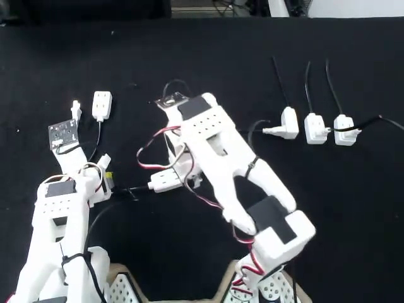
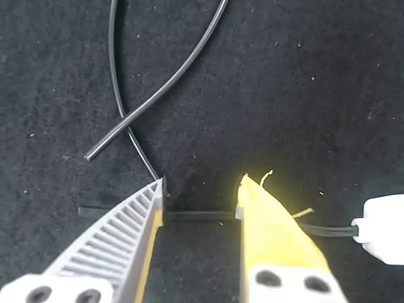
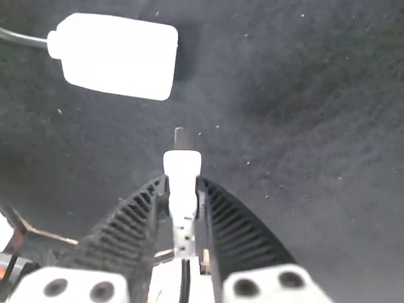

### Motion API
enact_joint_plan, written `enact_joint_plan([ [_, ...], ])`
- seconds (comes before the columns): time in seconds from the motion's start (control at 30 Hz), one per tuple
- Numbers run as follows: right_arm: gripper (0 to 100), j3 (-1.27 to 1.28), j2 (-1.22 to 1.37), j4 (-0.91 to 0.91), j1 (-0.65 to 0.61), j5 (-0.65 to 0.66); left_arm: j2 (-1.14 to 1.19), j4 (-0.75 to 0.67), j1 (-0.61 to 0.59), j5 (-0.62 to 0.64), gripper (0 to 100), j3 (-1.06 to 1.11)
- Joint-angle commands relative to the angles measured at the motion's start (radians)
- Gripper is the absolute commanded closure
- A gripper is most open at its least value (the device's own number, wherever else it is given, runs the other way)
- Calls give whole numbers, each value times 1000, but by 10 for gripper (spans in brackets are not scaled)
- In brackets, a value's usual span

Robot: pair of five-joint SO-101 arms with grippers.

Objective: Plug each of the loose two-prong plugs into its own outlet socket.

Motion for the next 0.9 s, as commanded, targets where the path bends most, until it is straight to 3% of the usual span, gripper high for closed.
enact_joint_plan([
  [0.0, 988, 19, -68, -37, 64, 12, -23, -8, -12, 9, 808, -10],
  [0.17, 988, 56, -67, -29, 164, 17, -23, -11, -12, 8, 808, -7],
  [0.33, 988, 137, -67, -52, 180, 89, -23, -12, -12, 6, 808, -5],
  [0.63, 988, 280, -93, -285, 178, 178, -23, -12, -12, 5, 808, -4],
  [0.87, 988, 492, -275, -436, 178, 226, -23, -11, -12, 5, 808, -4],
])
